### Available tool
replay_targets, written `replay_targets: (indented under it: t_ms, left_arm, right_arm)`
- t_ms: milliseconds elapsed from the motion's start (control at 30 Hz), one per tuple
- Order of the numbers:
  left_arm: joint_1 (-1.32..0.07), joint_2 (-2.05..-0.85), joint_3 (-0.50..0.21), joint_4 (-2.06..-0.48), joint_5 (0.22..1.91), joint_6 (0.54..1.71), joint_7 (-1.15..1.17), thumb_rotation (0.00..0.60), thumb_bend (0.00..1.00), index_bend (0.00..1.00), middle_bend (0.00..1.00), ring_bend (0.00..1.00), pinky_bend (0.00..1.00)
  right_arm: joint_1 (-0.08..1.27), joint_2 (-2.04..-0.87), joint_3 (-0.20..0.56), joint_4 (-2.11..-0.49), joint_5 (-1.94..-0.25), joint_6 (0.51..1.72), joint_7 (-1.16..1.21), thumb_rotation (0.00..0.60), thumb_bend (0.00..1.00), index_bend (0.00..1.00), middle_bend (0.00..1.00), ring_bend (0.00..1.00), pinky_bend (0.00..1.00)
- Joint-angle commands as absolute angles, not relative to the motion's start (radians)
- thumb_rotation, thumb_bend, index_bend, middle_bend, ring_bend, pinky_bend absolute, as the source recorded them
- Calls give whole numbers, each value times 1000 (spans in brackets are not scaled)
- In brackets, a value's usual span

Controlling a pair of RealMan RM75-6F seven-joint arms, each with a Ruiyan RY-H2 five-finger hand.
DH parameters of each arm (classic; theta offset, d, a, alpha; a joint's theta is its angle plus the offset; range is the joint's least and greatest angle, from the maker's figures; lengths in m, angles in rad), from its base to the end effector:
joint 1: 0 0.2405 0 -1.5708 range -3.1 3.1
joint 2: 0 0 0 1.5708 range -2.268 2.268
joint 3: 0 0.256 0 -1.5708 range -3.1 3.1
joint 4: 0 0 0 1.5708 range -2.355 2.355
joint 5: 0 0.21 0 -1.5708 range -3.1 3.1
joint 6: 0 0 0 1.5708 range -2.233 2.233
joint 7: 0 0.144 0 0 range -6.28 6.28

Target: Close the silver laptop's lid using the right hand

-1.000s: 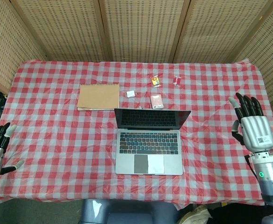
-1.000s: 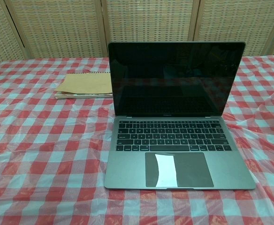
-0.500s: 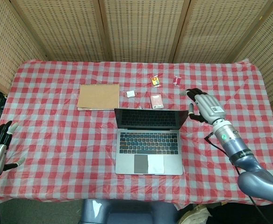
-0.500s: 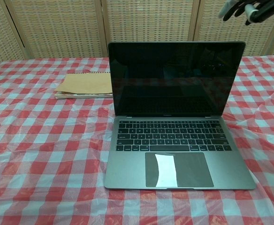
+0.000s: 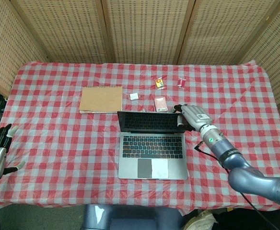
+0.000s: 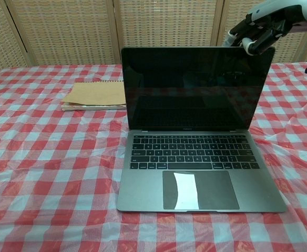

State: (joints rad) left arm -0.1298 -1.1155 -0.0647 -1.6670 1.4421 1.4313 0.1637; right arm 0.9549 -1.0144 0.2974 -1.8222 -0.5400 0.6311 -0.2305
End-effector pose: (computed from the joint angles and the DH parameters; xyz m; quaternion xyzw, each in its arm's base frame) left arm -0.3007 0.1966 0.1528 -0.6170 -0.3653 -0.3488 0.6035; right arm -0.0999 -0.3830 0.1097 0.6870 -0.5315 0.3359 0.3643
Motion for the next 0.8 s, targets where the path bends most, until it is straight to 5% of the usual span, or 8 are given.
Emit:
replay_targets:
  t_ms: [33,800]
  left_arm:
    - [-131,-1118,-63,-1667,1443,1431,168,600,0,0,0,0,0]
    - [-134,-1131,-52,-1676,1446,1429,200,600,0,0,0,0,0]
  right_arm:
    - [972,-1002,287,-1836,-529,597,-206,600,1000,351,388,285,376]
    - [970,-885,195,-1998,-774,437,-104,600,1000,398,425,313,396]
